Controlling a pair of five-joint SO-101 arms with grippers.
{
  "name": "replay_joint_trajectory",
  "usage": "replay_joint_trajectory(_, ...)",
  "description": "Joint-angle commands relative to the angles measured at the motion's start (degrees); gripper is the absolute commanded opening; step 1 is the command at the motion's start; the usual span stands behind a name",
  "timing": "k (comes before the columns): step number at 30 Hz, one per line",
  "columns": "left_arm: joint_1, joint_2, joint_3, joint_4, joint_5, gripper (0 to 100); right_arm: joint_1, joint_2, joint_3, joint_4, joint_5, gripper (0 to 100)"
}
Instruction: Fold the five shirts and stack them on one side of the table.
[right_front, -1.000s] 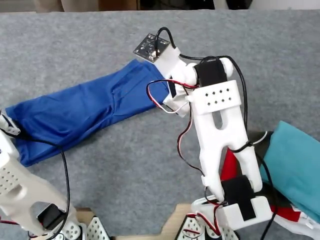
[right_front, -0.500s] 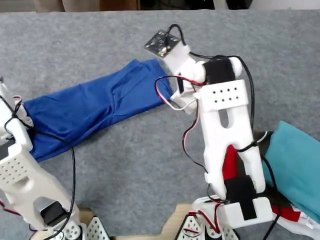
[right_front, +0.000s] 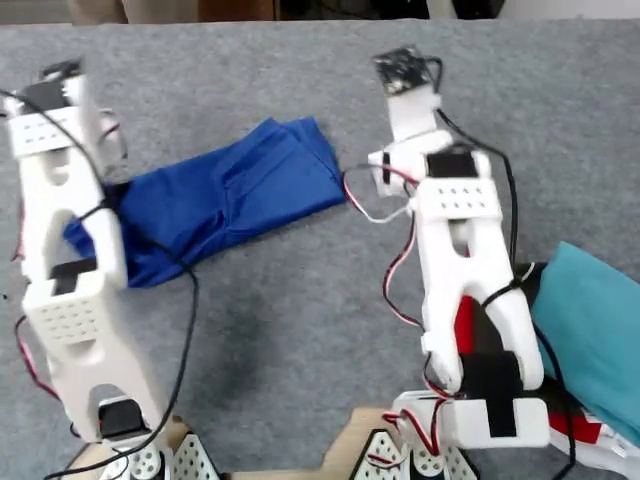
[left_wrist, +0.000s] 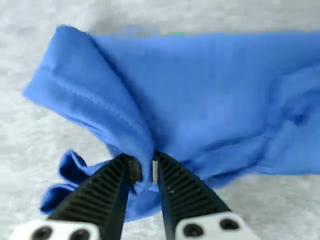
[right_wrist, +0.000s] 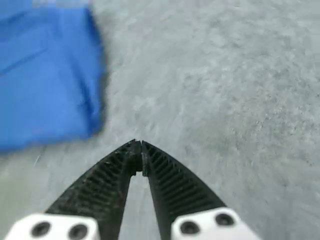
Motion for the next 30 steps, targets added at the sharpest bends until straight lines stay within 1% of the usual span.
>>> replay_joint_trajectory(1,6.77,-0.84,-3.6,0.7,1.67,2,3.21,0.04,10.68,-24.35,-2.64,0.8)
replay_joint_trajectory(4,12.13,-0.84,-4.13,0.7,1.67,2,5.58,0.66,16.13,-36.92,-2.55,0.5)
replay_joint_trajectory(6,15.56,-0.84,-5.8,0.7,1.67,2,6.81,0.84,18.15,-42.29,-2.46,0.5)
replay_joint_trajectory(8,18.73,-0.84,-8.18,0.7,1.67,2,8.22,2.33,19.3,-45.54,-2.46,0.5)
replay_joint_trajectory(12,24.18,-0.22,-14.15,0.53,1.76,2,8.75,6.02,15.96,-46.24,-2.46,0.5)
replay_joint_trajectory(16,28.4,0.84,-17.49,-3.08,3.25,2,8.75,7.34,15.08,-46.24,-2.46,0.5)
replay_joint_trajectory(20,29.98,3.82,-18.2,-10.11,7.56,2,8.84,7.34,15.08,-46.24,-2.46,0.5)
replay_joint_trajectory(25,30.24,7.34,-18.37,-15.82,10.55,2,8.84,7.43,15.08,-46.24,-2.46,0.5)
replay_joint_trajectory(30,30.33,9.63,-18.37,-21.36,12.04,2,8.75,7.52,14.99,-46.24,-2.46,0.5)
